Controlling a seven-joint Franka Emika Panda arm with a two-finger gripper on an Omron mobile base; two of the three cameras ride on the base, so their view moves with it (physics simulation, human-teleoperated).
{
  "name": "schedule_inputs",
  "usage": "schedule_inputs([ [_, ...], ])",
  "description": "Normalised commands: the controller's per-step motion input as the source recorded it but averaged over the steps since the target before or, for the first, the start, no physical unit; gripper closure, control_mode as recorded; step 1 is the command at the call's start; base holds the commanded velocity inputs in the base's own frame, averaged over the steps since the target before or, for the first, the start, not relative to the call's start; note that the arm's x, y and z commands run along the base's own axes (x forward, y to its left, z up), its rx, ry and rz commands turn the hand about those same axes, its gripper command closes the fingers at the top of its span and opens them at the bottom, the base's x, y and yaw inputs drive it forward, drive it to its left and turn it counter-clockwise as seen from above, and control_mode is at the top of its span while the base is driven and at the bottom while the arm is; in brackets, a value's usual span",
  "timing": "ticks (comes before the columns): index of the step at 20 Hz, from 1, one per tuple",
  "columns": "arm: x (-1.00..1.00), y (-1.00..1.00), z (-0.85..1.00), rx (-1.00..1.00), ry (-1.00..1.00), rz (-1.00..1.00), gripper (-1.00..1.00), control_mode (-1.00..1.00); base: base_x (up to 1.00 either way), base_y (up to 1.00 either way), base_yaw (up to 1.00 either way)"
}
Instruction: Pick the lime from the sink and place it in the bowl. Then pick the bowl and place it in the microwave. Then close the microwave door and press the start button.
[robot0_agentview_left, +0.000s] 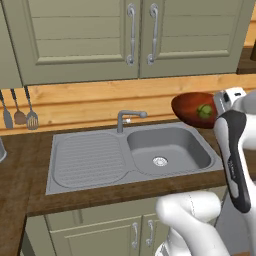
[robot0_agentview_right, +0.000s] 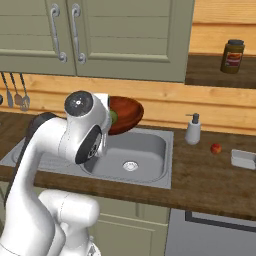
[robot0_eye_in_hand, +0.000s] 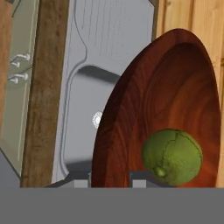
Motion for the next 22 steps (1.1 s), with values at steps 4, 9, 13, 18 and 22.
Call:
schedule_inputs([
  [4,-0.26,0.22,0.29,0.0,-0.01,0.0,1.0,-1.0,0.0,0.0,0.0],
  [9,-0.24,0.06,0.11,0.01,0.0,0.01,1.0,1.0,-0.41,-0.18,0.0],
  [13,0.0,0.0,0.0,0.0,0.0,0.0,1.0,1.0,-0.22,-0.5,-0.63],
  [18,0.0,0.0,0.0,0.0,0.0,0.0,1.0,1.0,0.0,-0.02,-0.99],
  [22,0.0,0.0,0.0,0.0,0.0,0.0,1.0,1.0,0.0,0.0,-1.0],
])
